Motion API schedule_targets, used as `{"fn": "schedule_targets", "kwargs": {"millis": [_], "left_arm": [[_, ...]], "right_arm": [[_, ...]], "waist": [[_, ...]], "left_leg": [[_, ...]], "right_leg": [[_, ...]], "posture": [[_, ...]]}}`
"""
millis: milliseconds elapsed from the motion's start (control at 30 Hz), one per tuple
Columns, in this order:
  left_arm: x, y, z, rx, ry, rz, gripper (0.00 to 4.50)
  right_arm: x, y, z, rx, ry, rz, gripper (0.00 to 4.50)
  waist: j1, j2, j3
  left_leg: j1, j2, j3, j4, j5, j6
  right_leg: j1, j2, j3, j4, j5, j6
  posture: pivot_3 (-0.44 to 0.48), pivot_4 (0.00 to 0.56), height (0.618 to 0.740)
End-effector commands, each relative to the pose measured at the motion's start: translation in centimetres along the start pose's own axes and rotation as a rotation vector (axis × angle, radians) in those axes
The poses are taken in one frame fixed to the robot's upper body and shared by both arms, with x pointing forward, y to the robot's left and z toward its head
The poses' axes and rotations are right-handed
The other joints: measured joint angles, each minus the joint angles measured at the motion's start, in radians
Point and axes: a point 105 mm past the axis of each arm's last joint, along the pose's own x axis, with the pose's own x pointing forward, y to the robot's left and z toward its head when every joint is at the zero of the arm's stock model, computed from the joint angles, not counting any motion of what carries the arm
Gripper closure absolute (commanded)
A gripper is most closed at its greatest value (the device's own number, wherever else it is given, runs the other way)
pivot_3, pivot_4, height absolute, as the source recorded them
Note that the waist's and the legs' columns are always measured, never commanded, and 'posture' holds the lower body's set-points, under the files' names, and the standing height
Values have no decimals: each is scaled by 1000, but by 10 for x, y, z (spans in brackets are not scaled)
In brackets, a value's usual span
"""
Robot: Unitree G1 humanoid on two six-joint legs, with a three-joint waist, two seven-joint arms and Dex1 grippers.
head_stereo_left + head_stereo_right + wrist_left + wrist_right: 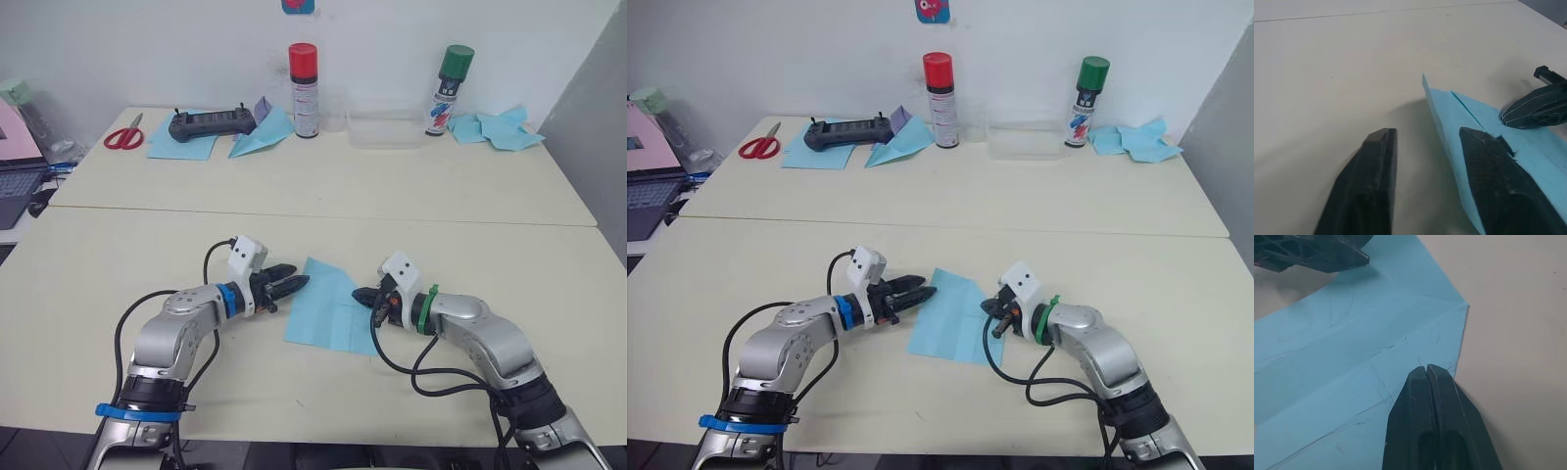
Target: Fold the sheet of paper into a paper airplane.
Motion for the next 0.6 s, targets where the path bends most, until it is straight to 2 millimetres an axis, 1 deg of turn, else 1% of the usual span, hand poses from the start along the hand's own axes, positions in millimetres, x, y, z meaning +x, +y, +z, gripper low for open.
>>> {"fn": "schedule_targets", "kwargs": {"millis": [33,100,367,467,600], "left_arm": [[-3,8,11,53,-30,59,859],[-1,8,11,38,-37,51,281],[16,-3,10,42,-39,-22,281],[18,-8,12,40,-52,-53,810],[15,-13,11,44,-42,-85,2056]], "right_arm": [[-1,-4,-11,22,47,-26,4500],[-1,-3,-12,22,48,-24,4500],[1,-2,-11,20,51,-16,4500],[2,-2,-10,18,49,-15,4500],[4,-2,-6,10,36,-11,4500]], "waist": [[0,0,0],[0,0,0],[1,0,0],[0,0,0],[-1,0,0]], "left_leg": [[0,0,0,0,0,0],[0,0,0,0,0,0],[0,0,0,0,0,0],[0,0,0,0,0,0],[0,0,0,0,0,0]], "right_leg": [[0,0,0,0,0,0],[0,0,0,0,0,0],[0,0,0,0,0,0],[0,0,0,0,0,0],[0,0,0,0,0,0]], "posture": [[0,150,740],[0,150,740],[0,150,740],[0,150,740],[0,150,740]]}}
